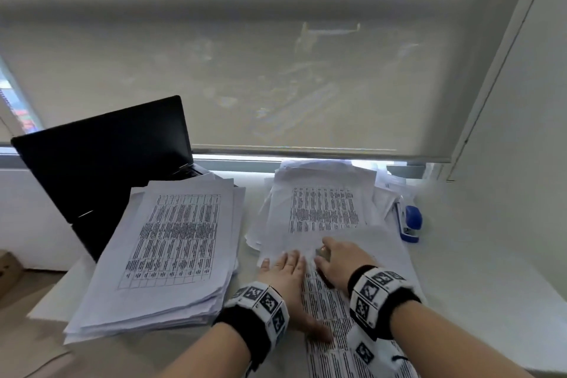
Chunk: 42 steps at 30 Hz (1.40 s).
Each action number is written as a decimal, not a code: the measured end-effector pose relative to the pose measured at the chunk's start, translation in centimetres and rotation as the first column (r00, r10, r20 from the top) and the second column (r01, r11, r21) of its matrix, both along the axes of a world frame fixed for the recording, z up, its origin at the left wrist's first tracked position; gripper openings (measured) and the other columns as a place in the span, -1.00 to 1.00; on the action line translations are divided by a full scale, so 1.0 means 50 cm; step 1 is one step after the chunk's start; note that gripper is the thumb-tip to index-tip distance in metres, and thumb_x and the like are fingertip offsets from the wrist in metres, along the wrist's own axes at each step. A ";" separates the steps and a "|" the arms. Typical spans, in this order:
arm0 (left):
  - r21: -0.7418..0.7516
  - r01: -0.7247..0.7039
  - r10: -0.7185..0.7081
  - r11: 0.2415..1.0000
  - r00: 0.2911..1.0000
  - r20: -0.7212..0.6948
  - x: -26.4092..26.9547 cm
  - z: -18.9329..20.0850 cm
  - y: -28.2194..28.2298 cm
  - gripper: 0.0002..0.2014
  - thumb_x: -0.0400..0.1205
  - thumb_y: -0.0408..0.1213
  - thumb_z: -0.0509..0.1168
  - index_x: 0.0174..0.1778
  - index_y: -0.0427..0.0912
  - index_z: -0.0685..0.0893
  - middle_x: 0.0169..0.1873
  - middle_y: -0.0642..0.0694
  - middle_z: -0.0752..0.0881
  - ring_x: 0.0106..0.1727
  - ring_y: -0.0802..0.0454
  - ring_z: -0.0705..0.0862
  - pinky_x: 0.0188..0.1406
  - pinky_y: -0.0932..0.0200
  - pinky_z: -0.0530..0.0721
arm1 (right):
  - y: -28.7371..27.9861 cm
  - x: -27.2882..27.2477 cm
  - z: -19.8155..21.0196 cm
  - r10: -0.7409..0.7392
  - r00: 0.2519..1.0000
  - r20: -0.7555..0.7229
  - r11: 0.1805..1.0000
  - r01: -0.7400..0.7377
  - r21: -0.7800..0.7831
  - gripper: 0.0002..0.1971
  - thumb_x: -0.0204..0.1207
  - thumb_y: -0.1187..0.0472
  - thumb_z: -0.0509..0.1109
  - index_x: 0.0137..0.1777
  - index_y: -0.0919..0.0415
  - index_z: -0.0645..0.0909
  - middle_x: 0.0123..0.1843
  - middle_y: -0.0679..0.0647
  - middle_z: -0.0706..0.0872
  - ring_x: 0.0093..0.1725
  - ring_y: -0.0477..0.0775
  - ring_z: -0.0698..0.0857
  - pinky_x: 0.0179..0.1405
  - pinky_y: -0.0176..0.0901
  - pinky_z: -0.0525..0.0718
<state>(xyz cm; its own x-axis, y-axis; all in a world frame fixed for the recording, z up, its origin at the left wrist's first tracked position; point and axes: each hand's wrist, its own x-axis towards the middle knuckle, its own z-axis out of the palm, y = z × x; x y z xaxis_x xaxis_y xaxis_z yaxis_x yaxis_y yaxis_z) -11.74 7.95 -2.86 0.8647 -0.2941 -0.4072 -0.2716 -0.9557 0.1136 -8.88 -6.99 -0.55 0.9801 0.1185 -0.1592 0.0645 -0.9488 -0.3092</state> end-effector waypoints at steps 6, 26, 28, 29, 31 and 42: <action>-0.005 0.015 -0.015 1.000 1.000 0.028 -0.002 -0.006 0.001 0.37 0.28 0.53 0.35 0.67 -0.09 -0.41 0.69 -0.03 -0.34 0.70 -0.03 -0.32 0.64 -0.20 -0.37 | 0.075 0.070 -0.007 -0.150 0.989 0.006 0.986 0.149 0.068 -0.64 0.65 -0.02 0.22 0.35 0.15 0.44 0.26 0.16 0.68 0.24 0.19 0.66 0.21 -0.03 0.57; 0.014 0.033 -0.034 0.999 0.997 0.062 -0.009 -0.005 0.004 0.37 0.27 0.59 0.29 0.68 -0.10 -0.39 0.68 -0.02 -0.38 0.70 -0.04 -0.33 0.60 -0.13 -0.40 | 0.039 0.046 0.000 -0.102 0.995 -0.003 0.995 0.102 0.019 -0.60 0.60 -0.05 0.24 0.37 0.09 0.47 0.26 0.09 0.69 0.23 0.12 0.65 0.28 -0.06 0.55; 0.023 0.034 -0.035 0.999 0.997 0.071 -0.009 -0.004 0.004 0.34 0.30 0.56 0.28 0.68 -0.11 -0.37 0.68 -0.03 -0.36 0.70 -0.05 -0.31 0.62 -0.16 -0.37 | 0.054 0.062 -0.003 -0.142 0.990 0.016 0.989 0.141 0.051 -0.61 0.61 -0.05 0.25 0.36 0.11 0.49 0.24 0.09 0.70 0.21 0.13 0.65 0.27 -0.05 0.58; 0.023 0.032 -0.034 0.999 0.997 0.075 -0.009 -0.003 0.003 0.32 0.33 0.55 0.29 0.69 -0.12 -0.36 0.69 -0.05 -0.35 0.71 -0.05 -0.30 0.63 -0.18 -0.35 | 0.060 0.070 -0.001 -0.172 0.985 0.021 0.982 0.169 0.085 -0.63 0.61 -0.04 0.25 0.32 0.13 0.52 0.22 0.10 0.70 0.19 0.13 0.66 0.26 -0.05 0.58; 0.036 0.034 -0.037 0.999 0.997 0.074 -0.008 -0.002 0.001 0.31 0.34 0.53 0.30 0.69 -0.13 -0.35 0.69 -0.08 -0.34 0.71 -0.07 -0.29 0.63 -0.21 -0.34 | 0.066 0.084 0.003 -0.248 0.968 0.025 0.957 0.241 0.162 -0.66 0.62 -0.03 0.26 0.26 0.18 0.54 0.19 0.12 0.71 0.18 0.17 0.67 0.19 -0.10 0.56; 0.200 0.106 -0.105 0.974 0.994 -0.014 -0.003 0.049 -0.024 0.41 0.25 0.59 0.30 0.69 -0.24 -0.29 0.69 -0.29 -0.27 0.71 -0.31 -0.19 0.63 -0.37 -0.24 | -0.073 0.047 0.030 -0.241 0.967 0.080 0.896 0.190 0.402 -0.48 0.51 -0.11 0.41 0.43 0.04 0.51 0.23 0.07 0.70 0.08 0.06 0.67 0.25 -0.03 0.62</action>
